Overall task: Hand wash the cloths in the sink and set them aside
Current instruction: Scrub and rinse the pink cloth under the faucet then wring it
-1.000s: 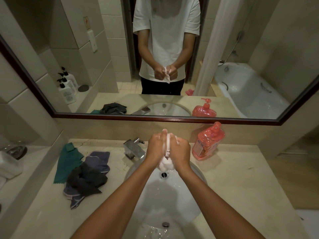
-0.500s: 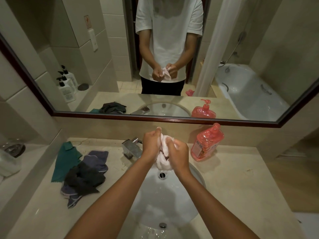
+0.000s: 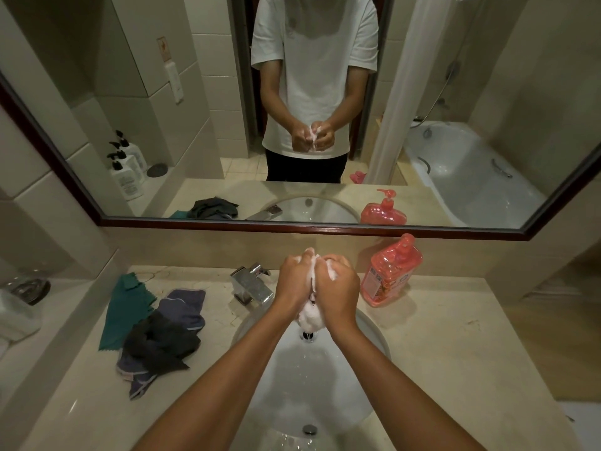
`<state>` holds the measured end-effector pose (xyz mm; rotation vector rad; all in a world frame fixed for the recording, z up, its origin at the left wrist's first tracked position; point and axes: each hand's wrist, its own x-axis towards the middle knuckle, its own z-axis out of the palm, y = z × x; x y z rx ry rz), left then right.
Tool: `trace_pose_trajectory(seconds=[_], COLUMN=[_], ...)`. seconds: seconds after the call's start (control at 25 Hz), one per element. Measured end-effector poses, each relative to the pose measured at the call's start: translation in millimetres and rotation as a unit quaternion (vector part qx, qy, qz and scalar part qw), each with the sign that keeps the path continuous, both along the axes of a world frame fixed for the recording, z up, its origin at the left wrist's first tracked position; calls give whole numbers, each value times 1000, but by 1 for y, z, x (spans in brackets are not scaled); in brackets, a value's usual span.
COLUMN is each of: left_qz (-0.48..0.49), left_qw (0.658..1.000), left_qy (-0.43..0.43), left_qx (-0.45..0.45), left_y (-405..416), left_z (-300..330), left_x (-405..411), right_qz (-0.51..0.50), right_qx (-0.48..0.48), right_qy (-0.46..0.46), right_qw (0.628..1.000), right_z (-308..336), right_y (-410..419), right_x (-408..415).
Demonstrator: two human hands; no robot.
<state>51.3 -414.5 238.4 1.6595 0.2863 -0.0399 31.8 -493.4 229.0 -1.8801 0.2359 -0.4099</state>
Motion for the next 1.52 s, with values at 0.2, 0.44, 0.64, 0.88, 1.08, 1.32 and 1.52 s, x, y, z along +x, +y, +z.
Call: trace_pose_trajectory(seconds=[0.2,0.44,0.64,0.88,1.08,1.32,1.52], left_qz=[6,101,43,6,86,40,14], left_qw=[995,994,999,994,993,994,988], left_qy=[-61,34,12,-86,-67,-60,-110], left_qx=[83,38,14,67,39,78,108], left_y=[-11,7,-1,-2,4,1,7], left_z=[-1,9,3,2,8,5,-5], left_x=[-15,7,-4,-17,-4,4,-5], right_qz=[-35,24,-24,-2,41,-5,20], right_qx=[103,36,-45,40,117,-46,34], right_qy=[97,-37,-14,132,6,-16,154], right_qw=[989,998,999,990,992,999,987], right_z=[1,-2,10,2,1,7,-2], right_y=[-10,-3,5,-5,-8,7,4], right_x=[13,-15,0,20,2,10,30])
